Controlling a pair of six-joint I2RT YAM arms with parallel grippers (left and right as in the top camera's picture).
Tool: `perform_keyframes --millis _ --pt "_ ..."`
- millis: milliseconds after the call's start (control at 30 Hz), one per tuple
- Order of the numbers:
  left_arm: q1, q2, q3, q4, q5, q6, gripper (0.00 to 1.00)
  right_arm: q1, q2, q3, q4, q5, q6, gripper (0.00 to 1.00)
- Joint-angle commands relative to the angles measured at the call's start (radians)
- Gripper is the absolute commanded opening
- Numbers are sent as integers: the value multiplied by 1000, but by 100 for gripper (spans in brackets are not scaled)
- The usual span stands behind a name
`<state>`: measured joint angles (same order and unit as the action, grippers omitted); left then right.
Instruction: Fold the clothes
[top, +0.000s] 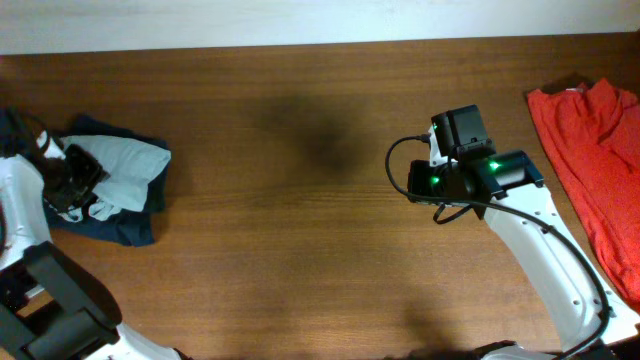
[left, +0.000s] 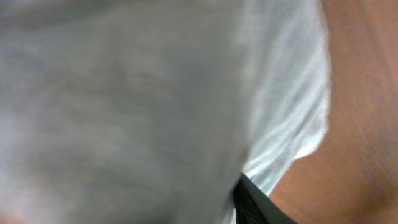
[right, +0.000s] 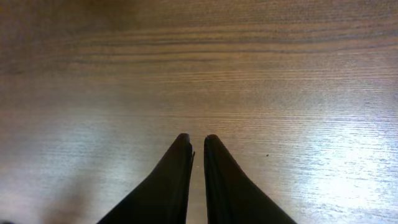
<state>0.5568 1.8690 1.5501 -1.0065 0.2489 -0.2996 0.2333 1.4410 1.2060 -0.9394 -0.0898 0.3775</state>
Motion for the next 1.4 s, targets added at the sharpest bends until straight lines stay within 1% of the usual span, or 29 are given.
perform_keyframes --millis 0,200,267,367,467,500,533,567,600,733,833,900,933,967,1100,1233,1300,1367 --pt "82 -74 2 -48 -10 17 40 -6 -16 12 2 16 -6 14" --pt "187 -240 5 -84 -11 71 49 -6 -16 12 15 16 -6 15" --pt "205 -284 5 -81 -10 74 49 -6 -16 12 15 16 -6 15" --pt "207 -315 5 -26 -10 81 48 -6 -16 12 15 16 -6 15" --pt "182 -286 -7 43 -10 101 31 -6 -16 12 15 16 -6 15" --pt "168 -267 -13 61 -11 117 27 -6 -16 12 14 16 -6 15" --pt "155 -245 -16 74 -10 132 19 -6 -16 12 13 16 -6 14" --pt "140 -218 -18 83 -10 150 15 -6 -16 12 12 15 -5 15" --pt "117 -170 -18 86 -10 201 11 -6 -16 12 11 15 -5 14" --pt "59 -16 -18 83 -4 323 4 -6 -16 12 10 12 -5 14" --pt "47 85 -18 73 -63 330 1 -6 -16 12 3 11 -5 14" --pt "53 142 -18 51 -169 290 1 -6 -16 12 -5 11 -5 14" --pt "61 176 -18 36 -233 246 1 -6 -16 12 -11 12 -5 14" --pt "68 192 -18 32 -248 232 1 -6 -16 12 -12 12 -5 14" --pt "89 195 -13 36 -246 225 1 -6 -16 12 -13 12 -5 14" --pt "101 148 39 24 -246 225 1 -6 -16 12 -14 12 -5 14" --pt "103 112 80 17 -246 225 4 -6 -16 12 -14 12 -5 14" --pt "103 76 121 7 -246 225 11 -6 -16 12 -14 12 -5 14"
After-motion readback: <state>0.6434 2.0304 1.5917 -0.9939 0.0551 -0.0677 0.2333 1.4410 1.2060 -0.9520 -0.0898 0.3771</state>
